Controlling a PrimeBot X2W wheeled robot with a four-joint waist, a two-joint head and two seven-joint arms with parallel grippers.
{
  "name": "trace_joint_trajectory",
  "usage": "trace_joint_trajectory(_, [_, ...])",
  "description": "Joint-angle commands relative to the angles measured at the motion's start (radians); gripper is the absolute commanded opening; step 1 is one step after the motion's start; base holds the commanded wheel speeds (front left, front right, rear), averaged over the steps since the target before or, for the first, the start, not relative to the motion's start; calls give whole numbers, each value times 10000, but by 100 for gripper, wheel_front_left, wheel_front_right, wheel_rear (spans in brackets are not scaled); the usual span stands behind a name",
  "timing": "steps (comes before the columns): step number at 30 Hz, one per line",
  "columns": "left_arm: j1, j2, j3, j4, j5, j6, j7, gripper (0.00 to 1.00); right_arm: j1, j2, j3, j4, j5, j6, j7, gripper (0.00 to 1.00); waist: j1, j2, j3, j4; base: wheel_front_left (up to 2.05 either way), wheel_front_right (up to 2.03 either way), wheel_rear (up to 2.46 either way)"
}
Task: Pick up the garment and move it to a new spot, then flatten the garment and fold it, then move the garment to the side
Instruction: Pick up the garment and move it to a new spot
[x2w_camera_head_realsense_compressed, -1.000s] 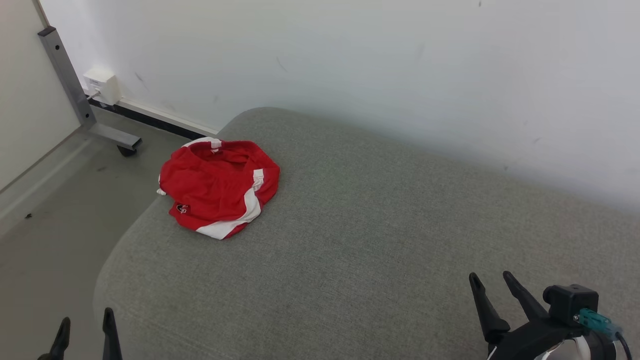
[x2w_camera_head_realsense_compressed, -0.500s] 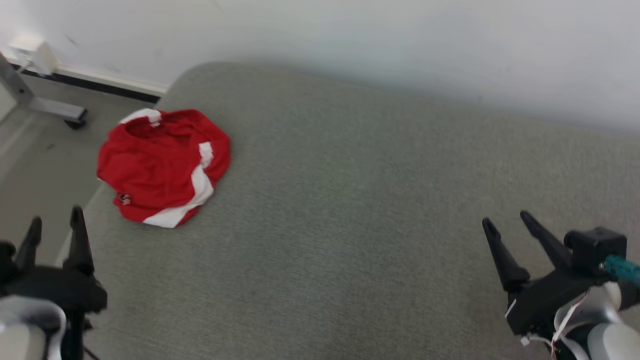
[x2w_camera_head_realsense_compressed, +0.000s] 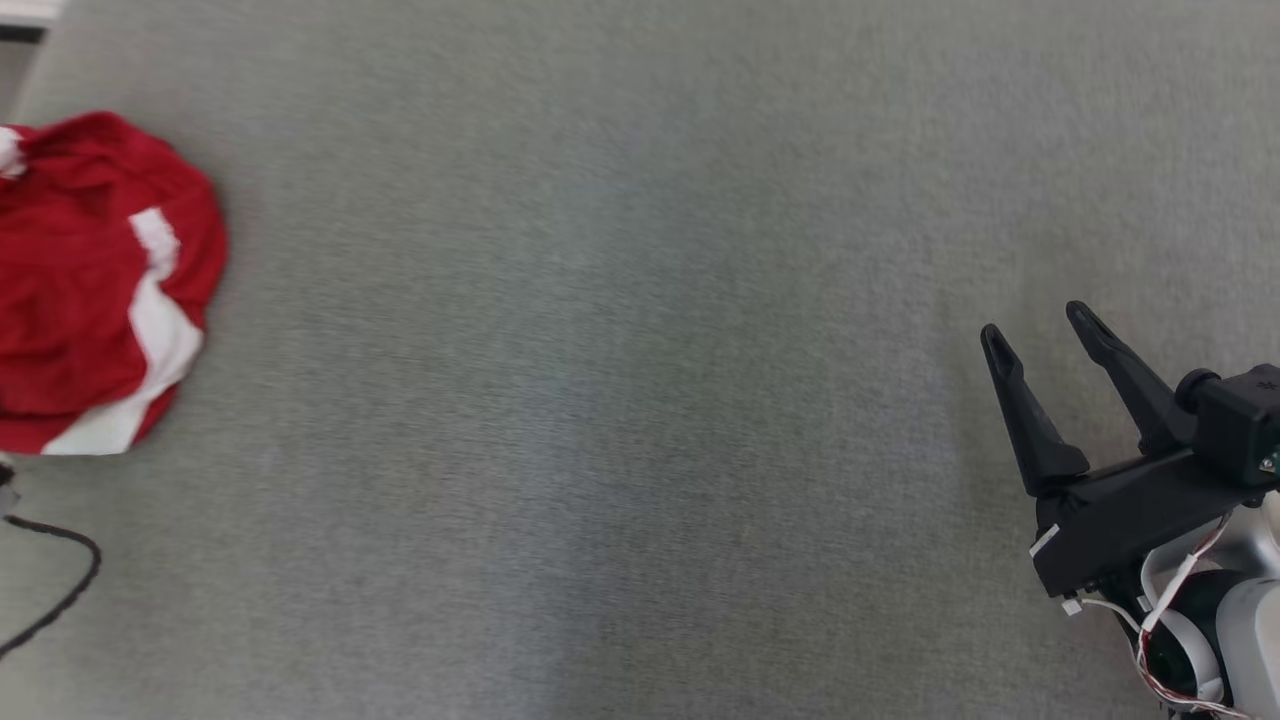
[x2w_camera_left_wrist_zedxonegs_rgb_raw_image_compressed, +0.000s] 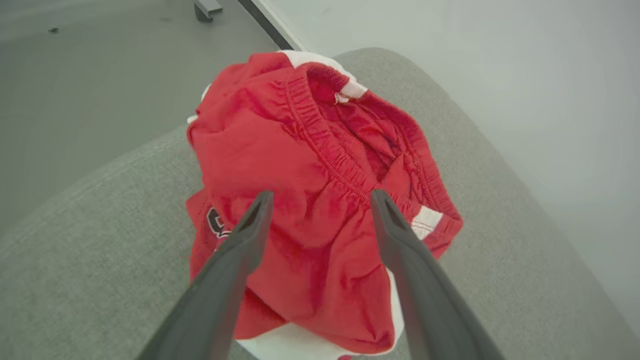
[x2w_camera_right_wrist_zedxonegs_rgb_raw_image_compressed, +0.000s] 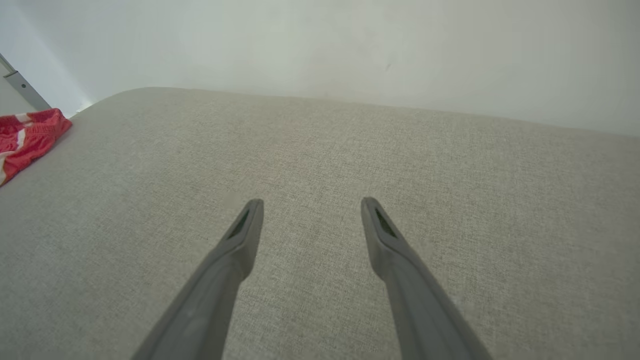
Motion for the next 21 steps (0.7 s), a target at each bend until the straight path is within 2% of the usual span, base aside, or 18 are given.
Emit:
trace_joint_trajectory(1, [-244, 141, 67, 35, -112, 172, 324, 100, -186, 57, 6, -34, 30, -19, -93, 100, -4, -2, 1556, -1407, 0, 0, 0])
trace_joint_trajectory(7, [-513, 406, 321, -134, -822, 1214, 2190, 100, -224, 122, -1, -6, 45, -19, -383, 100, -4, -2, 2018, -1755, 0, 0, 0])
trace_joint_trajectory(11, [-199, 190, 256, -254, -1229, 1864, 3240, 100, -263, 171, 21, 118, 45, -19, -519, 100, -4, -2, 2028, -1843, 0, 0, 0])
trace_joint_trajectory(15, [413, -77, 36, -544, -1469, 2311, 4286, 100, -313, 232, 120, 300, 73, -19, -630, 100, -4, -2, 1842, -1841, 0, 0, 0])
trace_joint_trajectory(16, [560, -107, -12, -681, -1489, 2330, 4414, 56, -321, 234, 142, 344, 79, -19, -661, 100, -4, -2, 1767, -1828, 0, 0, 0])
trace_joint_trajectory(17, [679, -95, -41, -852, -1486, 2293, 4471, 5, -326, 231, 176, 387, 95, -19, -673, 100, -4, -2, 1693, -1818, 0, 0, 0])
trace_joint_trajectory(18, [794, -62, -24, -1025, -1450, 2197, 4378, 0, -339, 222, 205, 439, 100, -19, -703, 100, -4, -2, 1587, -1799, 0, 0, 0])
trace_joint_trajectory(21, [1027, 124, 193, -1457, -1353, 2008, 3895, 0, -310, 179, 298, 604, 86, -19, -806, 100, -4, -2, 1194, -1725, 0, 0, 0])
